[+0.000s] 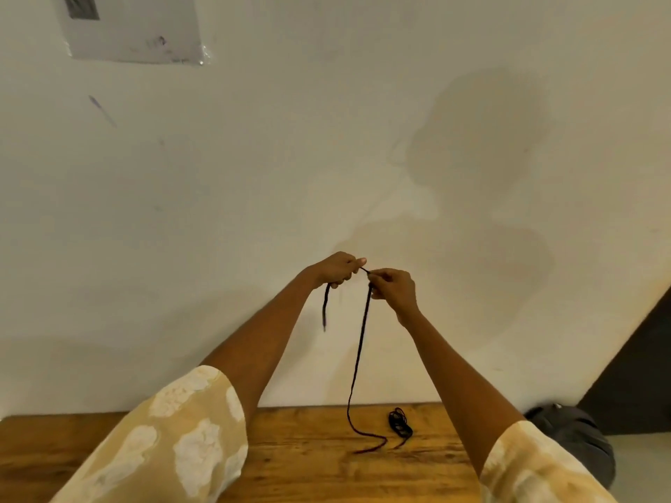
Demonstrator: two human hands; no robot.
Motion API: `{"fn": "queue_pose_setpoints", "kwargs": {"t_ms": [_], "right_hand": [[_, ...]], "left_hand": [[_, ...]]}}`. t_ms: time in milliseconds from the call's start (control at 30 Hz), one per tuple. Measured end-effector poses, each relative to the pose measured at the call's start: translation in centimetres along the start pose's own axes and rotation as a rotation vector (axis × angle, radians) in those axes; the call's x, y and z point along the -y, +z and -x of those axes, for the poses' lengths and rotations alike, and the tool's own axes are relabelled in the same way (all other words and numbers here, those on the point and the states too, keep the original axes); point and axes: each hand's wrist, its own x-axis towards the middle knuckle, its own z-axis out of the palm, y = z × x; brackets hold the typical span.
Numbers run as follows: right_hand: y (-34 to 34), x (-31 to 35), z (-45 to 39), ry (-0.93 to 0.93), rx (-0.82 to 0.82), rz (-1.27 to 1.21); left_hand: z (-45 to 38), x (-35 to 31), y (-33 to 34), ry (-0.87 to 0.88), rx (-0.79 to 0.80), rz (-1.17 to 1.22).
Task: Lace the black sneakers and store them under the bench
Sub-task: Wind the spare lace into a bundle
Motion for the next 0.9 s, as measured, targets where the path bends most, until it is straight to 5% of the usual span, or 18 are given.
{"fn": "queue_pose_setpoints", "kwargs": {"t_ms": [133, 333, 633, 900], "right_hand": [[-1.6, -1.7, -0.7, 0.129, -0.097, 0.192], [0.8, 1.4, 0.3, -0.078, 0.234, -0.099], [0.3, 1.2, -2.4, -0.046, -0.094, 0.052], [2.1, 2.3, -0.2, -0.220, 0.198, 0.160]], "left_hand": [[0.7, -0.1, -1.8, -0.001, -0.029, 0.081], [0.8, -0.9, -2.0, 0.012, -0.018, 0.069], [1.8, -0.5, -3.5, -0.002, 0.030, 0.376], [1.3, -0.2, -3.4, 0.136, -0.067, 0.910]]}}
